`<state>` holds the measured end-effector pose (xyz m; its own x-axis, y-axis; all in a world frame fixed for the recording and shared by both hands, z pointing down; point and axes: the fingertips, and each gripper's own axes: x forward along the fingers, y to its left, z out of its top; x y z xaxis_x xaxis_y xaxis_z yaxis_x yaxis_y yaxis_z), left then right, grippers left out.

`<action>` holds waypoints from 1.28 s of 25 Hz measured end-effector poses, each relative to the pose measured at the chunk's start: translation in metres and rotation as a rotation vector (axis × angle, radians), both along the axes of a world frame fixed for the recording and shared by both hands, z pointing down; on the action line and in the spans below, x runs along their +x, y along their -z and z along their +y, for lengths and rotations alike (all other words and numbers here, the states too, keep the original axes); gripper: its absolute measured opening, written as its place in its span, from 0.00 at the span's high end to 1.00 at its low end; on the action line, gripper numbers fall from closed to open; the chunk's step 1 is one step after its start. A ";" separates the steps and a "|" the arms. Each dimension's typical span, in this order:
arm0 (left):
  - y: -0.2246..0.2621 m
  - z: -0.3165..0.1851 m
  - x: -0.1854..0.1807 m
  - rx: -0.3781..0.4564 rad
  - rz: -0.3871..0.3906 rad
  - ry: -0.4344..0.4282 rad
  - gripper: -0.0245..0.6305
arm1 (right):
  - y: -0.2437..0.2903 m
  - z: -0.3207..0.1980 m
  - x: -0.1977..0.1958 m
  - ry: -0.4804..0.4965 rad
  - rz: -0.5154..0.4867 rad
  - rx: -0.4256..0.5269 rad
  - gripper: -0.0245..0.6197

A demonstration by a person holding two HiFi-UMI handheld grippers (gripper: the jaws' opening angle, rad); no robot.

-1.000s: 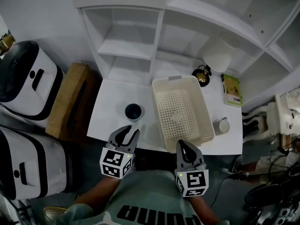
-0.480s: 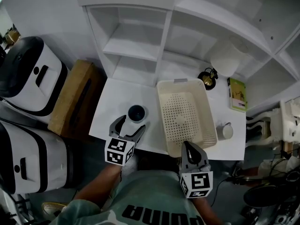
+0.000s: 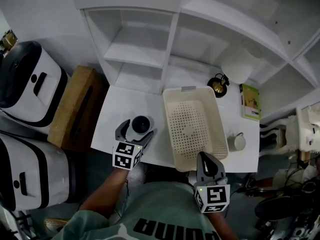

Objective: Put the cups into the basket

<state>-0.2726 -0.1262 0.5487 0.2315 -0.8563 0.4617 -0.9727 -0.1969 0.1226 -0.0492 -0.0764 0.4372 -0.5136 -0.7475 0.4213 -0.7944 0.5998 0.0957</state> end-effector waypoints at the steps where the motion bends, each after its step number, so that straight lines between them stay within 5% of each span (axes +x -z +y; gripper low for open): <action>1: -0.003 -0.002 0.000 -0.004 -0.002 -0.001 0.30 | 0.000 -0.002 0.002 -0.002 0.006 0.002 0.94; 12: -0.029 -0.017 0.003 -0.050 -0.044 -0.046 0.29 | 0.001 -0.012 0.013 -0.005 0.045 0.010 0.94; 32: -0.018 -0.007 -0.006 -0.050 -0.019 0.022 0.36 | 0.003 -0.014 0.022 -0.033 -0.012 0.001 0.94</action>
